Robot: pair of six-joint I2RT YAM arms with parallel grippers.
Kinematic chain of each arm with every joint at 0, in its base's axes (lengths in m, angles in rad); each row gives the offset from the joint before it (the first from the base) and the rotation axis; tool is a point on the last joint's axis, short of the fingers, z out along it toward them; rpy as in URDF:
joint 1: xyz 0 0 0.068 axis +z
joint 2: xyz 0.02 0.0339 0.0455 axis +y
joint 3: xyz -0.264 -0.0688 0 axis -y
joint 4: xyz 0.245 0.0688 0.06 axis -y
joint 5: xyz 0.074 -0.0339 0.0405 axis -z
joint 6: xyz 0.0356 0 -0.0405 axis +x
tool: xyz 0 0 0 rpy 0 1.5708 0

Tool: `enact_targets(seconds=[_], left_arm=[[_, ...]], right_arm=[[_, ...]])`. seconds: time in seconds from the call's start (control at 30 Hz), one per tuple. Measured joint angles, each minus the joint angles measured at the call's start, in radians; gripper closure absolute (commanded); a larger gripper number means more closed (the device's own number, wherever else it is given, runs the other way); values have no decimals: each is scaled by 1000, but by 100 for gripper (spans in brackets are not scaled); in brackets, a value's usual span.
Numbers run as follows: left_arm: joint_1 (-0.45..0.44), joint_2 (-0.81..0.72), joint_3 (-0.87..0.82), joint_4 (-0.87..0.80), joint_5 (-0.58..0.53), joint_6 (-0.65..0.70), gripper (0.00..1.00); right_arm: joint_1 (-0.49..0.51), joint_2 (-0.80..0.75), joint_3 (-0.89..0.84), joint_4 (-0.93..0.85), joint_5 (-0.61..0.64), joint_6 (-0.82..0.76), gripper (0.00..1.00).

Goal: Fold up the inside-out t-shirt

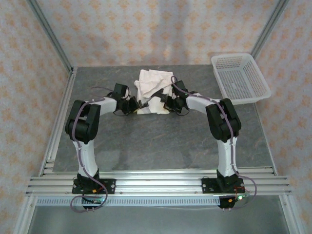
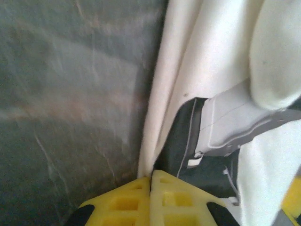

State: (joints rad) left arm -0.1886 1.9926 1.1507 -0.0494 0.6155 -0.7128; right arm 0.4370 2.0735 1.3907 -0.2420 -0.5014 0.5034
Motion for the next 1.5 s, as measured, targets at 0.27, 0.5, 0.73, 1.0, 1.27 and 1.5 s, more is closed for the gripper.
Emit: enact_targets(seconds=[0.27, 0.5, 0.73, 1.0, 1.27, 1.5], left_arm=[[-142, -372, -444, 67, 19, -66, 86], [-231, -813, -658, -116, -60, -106, 43], [-254, -971, -593, -209, -105, -151, 40], [-340, -691, -496, -152, -123, -207, 34], [-348, -499, -420, -60, -148, -220, 41], [-348, -434, -368, 5, -158, -248, 71]], right_arm=[[50, -405, -488, 72, 29, 57, 100], [258, -688, -784, 13, 95, 167, 58], [198, -842, -656, -113, 246, 196, 50], [17, -555, -428, -76, 244, 153, 51], [7, -316, -319, -45, 185, 113, 58], [7, -315, -293, -35, 179, 93, 63]])
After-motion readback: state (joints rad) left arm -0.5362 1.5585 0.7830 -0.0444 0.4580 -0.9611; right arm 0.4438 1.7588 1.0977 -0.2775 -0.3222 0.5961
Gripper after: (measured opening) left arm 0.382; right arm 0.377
